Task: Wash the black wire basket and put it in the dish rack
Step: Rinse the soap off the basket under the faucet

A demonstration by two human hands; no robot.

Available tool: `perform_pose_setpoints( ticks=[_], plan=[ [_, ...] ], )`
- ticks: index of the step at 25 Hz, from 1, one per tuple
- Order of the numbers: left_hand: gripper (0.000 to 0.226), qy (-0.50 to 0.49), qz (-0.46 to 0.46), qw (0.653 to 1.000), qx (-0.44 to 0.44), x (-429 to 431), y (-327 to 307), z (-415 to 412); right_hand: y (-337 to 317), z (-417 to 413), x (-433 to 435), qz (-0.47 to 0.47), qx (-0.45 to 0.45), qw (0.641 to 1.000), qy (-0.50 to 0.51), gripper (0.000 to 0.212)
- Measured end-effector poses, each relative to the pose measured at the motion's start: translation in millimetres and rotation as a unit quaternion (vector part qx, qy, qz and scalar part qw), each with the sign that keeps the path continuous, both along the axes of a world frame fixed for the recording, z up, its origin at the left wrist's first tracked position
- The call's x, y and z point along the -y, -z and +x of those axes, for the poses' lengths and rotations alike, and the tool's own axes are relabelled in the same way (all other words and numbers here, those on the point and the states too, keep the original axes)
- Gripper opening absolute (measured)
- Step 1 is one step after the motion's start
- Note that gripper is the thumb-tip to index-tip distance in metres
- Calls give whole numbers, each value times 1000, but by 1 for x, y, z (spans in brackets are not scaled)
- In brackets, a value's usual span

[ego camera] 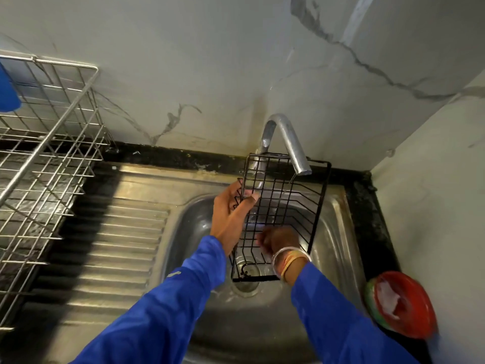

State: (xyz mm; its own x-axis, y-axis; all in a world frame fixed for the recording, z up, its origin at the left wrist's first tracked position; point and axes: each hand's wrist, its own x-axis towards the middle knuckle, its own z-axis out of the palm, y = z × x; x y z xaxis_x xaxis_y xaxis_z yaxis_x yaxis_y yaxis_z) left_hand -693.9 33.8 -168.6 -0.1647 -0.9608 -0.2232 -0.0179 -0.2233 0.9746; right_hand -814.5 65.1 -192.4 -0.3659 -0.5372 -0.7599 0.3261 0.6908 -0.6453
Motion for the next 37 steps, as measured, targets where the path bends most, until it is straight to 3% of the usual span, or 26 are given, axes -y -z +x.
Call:
perform_pose_setpoints(
  ticks=[1, 2, 4, 5, 7, 10, 12, 14, 16, 18, 20, 22, 23, 25, 27, 29, 30, 32, 34, 36, 37],
  plan=[
    [79, 9, 4, 1000, -9, 1, 0, -1, -10, -8, 11, -12, -40, 999, -35, 29],
    [80, 17, 7, 1000, -9, 3, 0, -3, -20, -17, 20, -79, -16, 997, -15, 26],
    [81, 28, 17, 999, -11, 6, 1, -6, -36, -30, 29, -229, 137, 961, 74, 29],
    [76, 28, 23, 999, -17, 5, -2, -7, -37, -30, 24, -250, 187, 946, 86, 34],
    [62, 19, 34, 999, -37, 6, -3, -7, -24, -19, 1, -152, 168, 974, 28, 43],
    [79, 15, 50, 997, -57, 10, 3, -4, -25, -12, -7, -30, 31, 993, -105, 31],
    [81, 29, 53, 997, -50, 8, 3, -8, -41, -30, 20, -132, -8, 989, -63, 25],
    [68, 44, 51, 996, -53, 6, 5, -14, -59, -48, 44, -250, 105, 962, 30, 29],
    [53, 44, 45, 997, -55, 5, 7, -17, -49, -47, 40, -196, 181, 962, 62, 31],
    [48, 36, 51, 996, -67, 7, 9, -16, -33, -29, 16, -73, 133, 988, -37, 33],
    [54, 39, 62, 995, -74, 11, 13, -15, -37, -29, 6, -33, 55, 989, -134, 31],
    [68, 43, 65, 995, -70, 11, 8, -20, -56, -42, 31, -127, 17, 987, -93, 26],
    [78, 49, 58, 995, -67, 11, 9, -22, -65, -49, 43, -199, 63, 978, -24, 26],
    [81, 63, 53, 994, -67, 9, 10, -26, -65, -53, 51, -243, 171, 952, 82, 29],
    [61, 62, 53, 994, -75, 8, 9, -25, -38, -41, 33, -146, 129, 981, -16, 26],
    [46, 57, 66, 991, -97, 6, 7, -25, -28, -26, 14, -23, 59, 983, -174, 24],
    [45, 60, 69, 991, -102, 6, 8, -25, -33, -26, 14, -4, 52, 982, -180, 25],
    [41, 63, 64, 991, -102, 5, 3, -27, -52, -38, 33, -95, 44, 991, -78, 25],
    [25, 78, 35, 991, -103, 9, 4, -31, -75, -54, 55, -233, 102, 966, 55, 27],
    [25, 77, 9, 992, -98, 11, 0, -33, -70, -55, 54, -243, 196, 945, 103, 33],
    [33, 72, 9, 992, -101, 11, -2, -34, -58, -49, 46, -188, 183, 963, 66, 38]
  ],
)
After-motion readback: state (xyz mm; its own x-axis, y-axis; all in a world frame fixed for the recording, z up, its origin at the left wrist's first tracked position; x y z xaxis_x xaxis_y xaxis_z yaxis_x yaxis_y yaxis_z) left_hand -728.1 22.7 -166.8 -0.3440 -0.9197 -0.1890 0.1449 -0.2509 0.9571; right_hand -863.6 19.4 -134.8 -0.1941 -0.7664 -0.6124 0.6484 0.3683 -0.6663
